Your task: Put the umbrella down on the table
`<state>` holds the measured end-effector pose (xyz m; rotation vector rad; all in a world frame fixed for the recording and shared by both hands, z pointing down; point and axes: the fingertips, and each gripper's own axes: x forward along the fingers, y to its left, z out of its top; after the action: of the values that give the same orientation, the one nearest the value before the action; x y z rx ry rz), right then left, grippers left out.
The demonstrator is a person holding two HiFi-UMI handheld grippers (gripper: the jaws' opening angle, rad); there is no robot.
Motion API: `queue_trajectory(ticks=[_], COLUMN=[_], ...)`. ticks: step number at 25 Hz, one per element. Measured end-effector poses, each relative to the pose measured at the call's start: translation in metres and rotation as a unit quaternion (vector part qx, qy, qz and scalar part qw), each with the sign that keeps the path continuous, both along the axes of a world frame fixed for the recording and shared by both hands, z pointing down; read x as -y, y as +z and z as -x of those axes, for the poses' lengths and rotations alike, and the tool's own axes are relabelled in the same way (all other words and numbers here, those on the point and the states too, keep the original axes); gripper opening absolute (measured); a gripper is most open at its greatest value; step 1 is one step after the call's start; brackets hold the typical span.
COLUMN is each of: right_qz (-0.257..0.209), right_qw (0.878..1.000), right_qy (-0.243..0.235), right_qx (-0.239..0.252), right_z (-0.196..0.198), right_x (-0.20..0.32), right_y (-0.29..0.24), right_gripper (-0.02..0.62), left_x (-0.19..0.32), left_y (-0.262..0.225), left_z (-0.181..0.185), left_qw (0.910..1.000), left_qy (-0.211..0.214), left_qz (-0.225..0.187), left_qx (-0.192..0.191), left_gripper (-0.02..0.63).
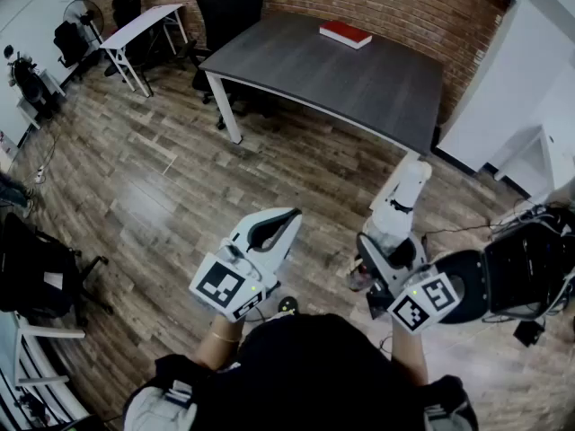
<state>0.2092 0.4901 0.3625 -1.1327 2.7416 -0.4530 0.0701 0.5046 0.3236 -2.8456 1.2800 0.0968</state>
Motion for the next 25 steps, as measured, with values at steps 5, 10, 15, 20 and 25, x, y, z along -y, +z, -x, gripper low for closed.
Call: queue_trajectory(ticks=[5,10,15,20,25], right_qz=[0.0,0.003,0.011,0.022,0.03], right_qw=[1.0,1.0,1.0,0.999,0.999], right_qy=[0.0,0.006,0.009,0.016,0.024], right_qx=[-0.009,-0.019,-0.027,-0.027,-0.038], right_z=[-0.003,-0.004,-0.003,-0.005,0.001], right_x=[0.004,0.003,0.003,0.005,0.004], right_y=[-0.001,0.001,0.004,0.007,0.011], right_gripper=[0.288,0.288,0.288,0.288,0.288], left_x=[0.004,0.001,0.0,-0.001,-0.003], left_y=[-0.002,0.001,0.0,0.003,0.007], left_z=[-0.003,-0.005,-0.001,0.0,0.015], left_qw=[1.0,1.0,1.0,0.9999,0.9999], left_qy=[-0.002,0.001,0.001,0.004,-0.003], left_qz=[0.002,0.009,0.0,0.006,0.007], left_qx=[-0.002,-0.001,-0.005,-0.008,-0.012], left_gripper=[0.003,0.003,0.003,0.003,0.003])
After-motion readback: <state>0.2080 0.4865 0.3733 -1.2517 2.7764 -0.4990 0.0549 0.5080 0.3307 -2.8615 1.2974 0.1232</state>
